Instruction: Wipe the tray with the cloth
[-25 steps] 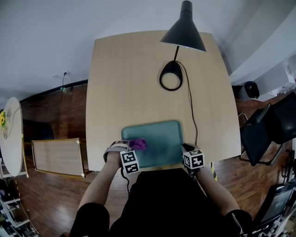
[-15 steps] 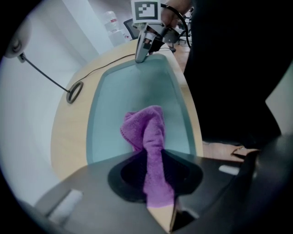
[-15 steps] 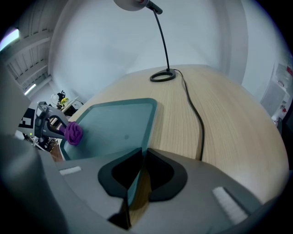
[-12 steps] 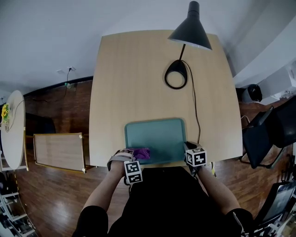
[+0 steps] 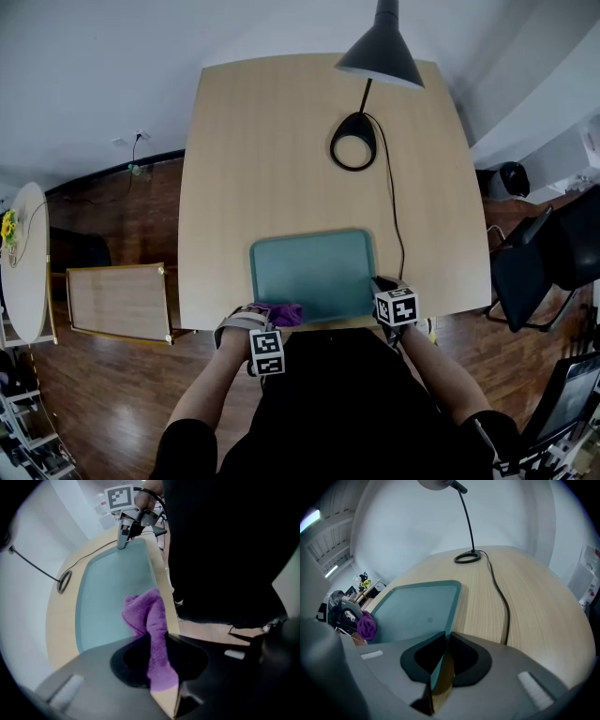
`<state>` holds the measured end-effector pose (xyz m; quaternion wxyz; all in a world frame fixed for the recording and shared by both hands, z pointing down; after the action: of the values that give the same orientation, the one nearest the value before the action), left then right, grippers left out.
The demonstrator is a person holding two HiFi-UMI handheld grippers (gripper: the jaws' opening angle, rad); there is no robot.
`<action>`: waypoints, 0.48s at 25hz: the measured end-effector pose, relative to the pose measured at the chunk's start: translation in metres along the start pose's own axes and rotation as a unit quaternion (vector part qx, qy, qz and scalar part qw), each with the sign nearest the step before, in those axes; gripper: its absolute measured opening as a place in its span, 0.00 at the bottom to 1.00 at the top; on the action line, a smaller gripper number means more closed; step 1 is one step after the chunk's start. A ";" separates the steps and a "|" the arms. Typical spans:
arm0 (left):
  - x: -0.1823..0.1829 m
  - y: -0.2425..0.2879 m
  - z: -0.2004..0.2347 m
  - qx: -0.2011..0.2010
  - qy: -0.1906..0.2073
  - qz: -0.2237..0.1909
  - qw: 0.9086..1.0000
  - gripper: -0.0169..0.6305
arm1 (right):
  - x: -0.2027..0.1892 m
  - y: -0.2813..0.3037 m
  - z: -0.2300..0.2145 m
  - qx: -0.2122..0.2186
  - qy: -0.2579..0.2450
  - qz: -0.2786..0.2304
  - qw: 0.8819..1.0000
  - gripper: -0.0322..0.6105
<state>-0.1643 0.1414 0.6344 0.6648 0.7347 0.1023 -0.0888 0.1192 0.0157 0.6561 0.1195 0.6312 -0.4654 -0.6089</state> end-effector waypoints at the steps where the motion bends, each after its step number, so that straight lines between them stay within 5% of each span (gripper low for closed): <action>1: 0.000 0.000 0.000 0.001 -0.001 -0.001 1.000 0.19 | 0.000 0.001 -0.001 0.000 0.000 -0.001 1.000 0.11; 5: -0.002 -0.003 0.002 -0.004 -0.033 -0.010 0.999 0.19 | 0.001 0.000 -0.002 -0.001 -0.001 -0.007 1.000 0.11; 8: -0.008 -0.011 0.003 -0.011 -0.108 -0.031 0.994 0.19 | 0.000 0.000 -0.001 0.001 0.000 -0.007 1.000 0.11; 10: -0.015 -0.020 0.008 -0.010 -0.192 -0.062 0.979 0.19 | 0.000 -0.001 0.000 0.002 0.000 -0.007 1.000 0.11; 12: -0.026 -0.033 0.018 0.002 -0.299 -0.110 0.948 0.19 | 0.001 -0.001 0.000 0.003 0.000 -0.008 1.000 0.11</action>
<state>-0.1979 0.1256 0.6082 0.6498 0.6599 -0.0212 -0.3767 0.1197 0.0157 0.6550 0.1133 0.6352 -0.4622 -0.6084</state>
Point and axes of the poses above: the fingertips, and each gripper's own axes: y forward along the fingers, z to its left, x out of its top, the point moved 6 cm from there along -y, backward along the fingers, and after that the axes turned 12 degrees about -z, right-handed, at the moved point
